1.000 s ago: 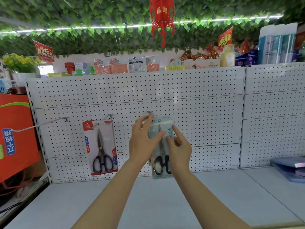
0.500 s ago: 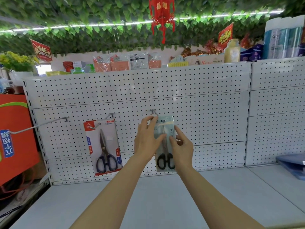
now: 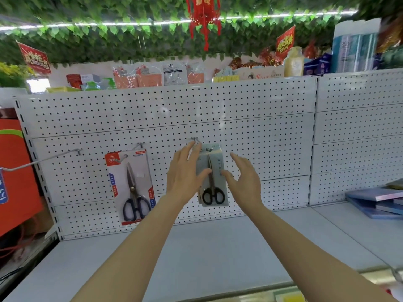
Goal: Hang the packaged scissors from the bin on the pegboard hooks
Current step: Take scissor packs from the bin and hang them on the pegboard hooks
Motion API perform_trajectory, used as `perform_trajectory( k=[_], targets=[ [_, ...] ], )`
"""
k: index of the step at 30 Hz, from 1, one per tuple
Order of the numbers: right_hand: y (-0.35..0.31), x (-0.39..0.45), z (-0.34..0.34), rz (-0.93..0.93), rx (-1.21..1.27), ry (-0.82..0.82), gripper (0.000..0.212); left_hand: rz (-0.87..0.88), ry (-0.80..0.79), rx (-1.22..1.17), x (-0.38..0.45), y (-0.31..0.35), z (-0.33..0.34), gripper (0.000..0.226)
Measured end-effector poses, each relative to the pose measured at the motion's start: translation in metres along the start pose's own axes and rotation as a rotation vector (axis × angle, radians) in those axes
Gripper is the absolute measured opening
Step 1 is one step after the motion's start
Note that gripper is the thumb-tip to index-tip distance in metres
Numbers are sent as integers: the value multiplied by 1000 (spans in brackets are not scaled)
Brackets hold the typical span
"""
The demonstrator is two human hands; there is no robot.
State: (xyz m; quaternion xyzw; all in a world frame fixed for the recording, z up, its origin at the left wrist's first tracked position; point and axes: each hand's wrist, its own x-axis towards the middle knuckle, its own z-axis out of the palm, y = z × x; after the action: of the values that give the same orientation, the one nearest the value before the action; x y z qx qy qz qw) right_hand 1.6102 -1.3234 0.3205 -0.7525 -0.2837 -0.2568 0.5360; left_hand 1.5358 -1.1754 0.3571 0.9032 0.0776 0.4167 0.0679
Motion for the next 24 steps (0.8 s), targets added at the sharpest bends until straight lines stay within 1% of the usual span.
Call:
perform_trajectory(
  k=[3, 8, 10, 13, 16, 20, 24],
  targets=[
    [-7, -1, -28, -149, -173, 32, 55, 85, 44, 90, -7, 9, -18, 75],
    [-20, -17, -89, -362, -347, 109, 54, 194, 78, 216, -30, 44, -56, 74],
    [-22, -26, -114, -429, -392, 119, 54, 226, 75, 273, -41, 62, -68, 73],
    [-15, -47, -150, -508, -443, 109, 52, 246, 41, 287, -65, 93, -72, 69],
    [3, -82, -184, -508, -478, 85, 52, 249, -20, 269, -105, 126, -60, 65],
    [42, -139, -221, -471, -507, 11, 53, 290, -121, 224, -172, 159, -19, 63],
    [94, -196, -238, -392, -567, -98, 55, 288, -292, 172, -238, 187, 37, 64]
  ],
)
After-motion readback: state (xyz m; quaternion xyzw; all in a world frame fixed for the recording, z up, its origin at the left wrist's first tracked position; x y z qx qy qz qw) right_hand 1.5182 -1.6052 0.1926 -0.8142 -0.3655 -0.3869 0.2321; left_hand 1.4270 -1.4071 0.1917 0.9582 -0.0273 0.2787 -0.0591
